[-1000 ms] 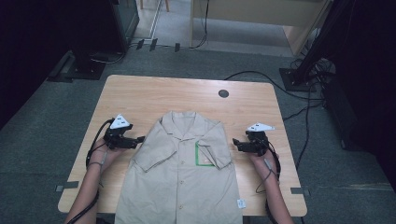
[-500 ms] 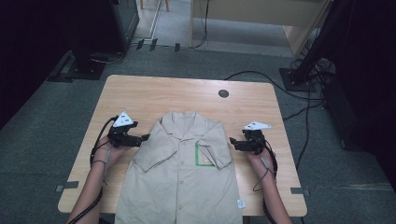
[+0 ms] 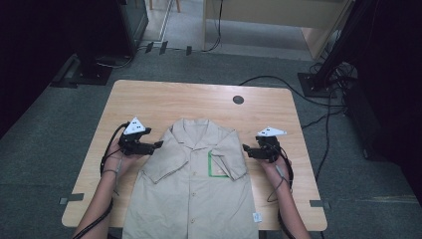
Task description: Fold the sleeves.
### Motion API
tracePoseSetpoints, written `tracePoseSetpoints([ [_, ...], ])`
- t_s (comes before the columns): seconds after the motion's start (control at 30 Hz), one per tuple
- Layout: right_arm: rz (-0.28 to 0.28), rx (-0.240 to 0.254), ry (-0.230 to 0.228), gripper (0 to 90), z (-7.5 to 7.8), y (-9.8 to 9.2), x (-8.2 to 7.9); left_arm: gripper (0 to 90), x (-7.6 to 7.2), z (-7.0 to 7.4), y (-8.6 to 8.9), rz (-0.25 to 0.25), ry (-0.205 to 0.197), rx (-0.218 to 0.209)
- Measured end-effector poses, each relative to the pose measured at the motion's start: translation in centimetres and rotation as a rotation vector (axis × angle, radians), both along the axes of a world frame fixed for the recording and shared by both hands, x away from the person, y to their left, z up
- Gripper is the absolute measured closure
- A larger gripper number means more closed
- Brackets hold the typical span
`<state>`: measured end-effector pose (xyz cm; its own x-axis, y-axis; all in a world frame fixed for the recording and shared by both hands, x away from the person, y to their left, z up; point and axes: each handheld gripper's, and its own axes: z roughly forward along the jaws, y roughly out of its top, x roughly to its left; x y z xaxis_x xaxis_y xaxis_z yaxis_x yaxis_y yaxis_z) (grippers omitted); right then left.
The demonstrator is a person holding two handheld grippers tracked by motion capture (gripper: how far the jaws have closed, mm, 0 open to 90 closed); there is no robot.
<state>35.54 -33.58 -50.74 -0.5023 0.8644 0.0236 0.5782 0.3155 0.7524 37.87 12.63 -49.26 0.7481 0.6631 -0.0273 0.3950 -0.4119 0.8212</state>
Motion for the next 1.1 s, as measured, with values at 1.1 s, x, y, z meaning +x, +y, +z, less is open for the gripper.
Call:
tracePoseSetpoints([
  [1.1,0.048,-0.006,-0.021,34.5,0.3,2.7,1.2,32.0,0.9,-1.1,-2.4,-0.024,-0.01,0.019],
])
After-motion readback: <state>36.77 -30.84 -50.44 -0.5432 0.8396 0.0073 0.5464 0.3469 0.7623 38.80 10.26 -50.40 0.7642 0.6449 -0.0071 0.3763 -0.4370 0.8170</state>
